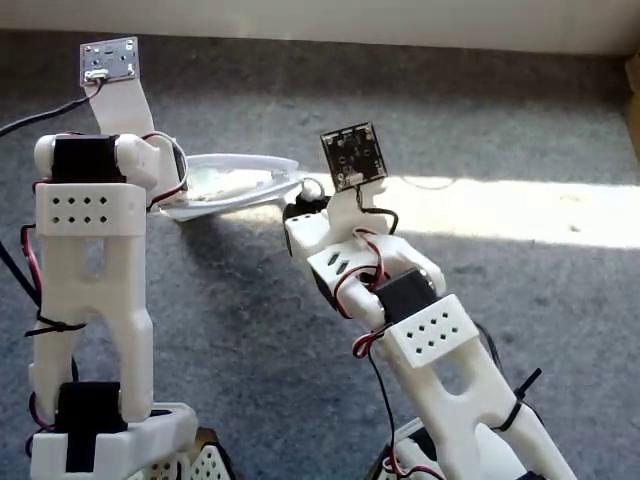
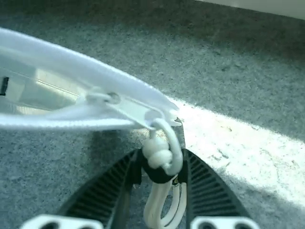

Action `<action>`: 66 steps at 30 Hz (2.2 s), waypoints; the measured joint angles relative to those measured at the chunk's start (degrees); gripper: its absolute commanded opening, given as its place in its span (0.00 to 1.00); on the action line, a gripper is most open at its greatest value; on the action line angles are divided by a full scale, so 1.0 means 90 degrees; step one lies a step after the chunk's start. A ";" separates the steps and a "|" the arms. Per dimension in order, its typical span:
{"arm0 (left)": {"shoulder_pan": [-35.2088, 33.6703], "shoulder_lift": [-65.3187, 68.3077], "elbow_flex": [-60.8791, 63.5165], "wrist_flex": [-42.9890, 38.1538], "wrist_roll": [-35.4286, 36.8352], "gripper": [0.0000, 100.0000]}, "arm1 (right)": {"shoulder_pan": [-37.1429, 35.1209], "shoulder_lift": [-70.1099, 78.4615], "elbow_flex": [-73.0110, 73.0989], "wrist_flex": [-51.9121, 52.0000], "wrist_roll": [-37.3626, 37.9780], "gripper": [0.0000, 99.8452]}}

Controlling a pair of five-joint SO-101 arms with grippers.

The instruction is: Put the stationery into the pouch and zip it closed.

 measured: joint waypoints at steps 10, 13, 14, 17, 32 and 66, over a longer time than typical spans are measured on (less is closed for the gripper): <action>0.0000 0.0000 0.0000 0.0000 0.0000 0.01 | 0.0127 0.0000 0.0332 -0.0752 0.0000 0.13; 0.0000 0.0000 0.0000 0.0000 0.0000 0.01 | 0.0137 0.0000 0.0576 -0.1114 0.0000 0.13; 0.0000 0.0000 0.0000 0.0000 0.0000 0.01 | 0.0147 0.0000 0.0615 -0.1172 0.0000 0.13; 0.0000 0.0000 0.0000 0.0000 0.0000 0.01 | 0.0166 0.0000 0.0615 -0.1250 0.0000 0.13; 0.0000 0.0000 0.0000 0.0000 0.0000 0.01 | 0.0186 0.0000 0.0615 -0.1260 0.0293 0.00; 0.0000 0.0000 0.0000 0.0000 0.0000 0.01 | 0.0176 -0.0020 0.1241 -0.1661 0.1133 0.10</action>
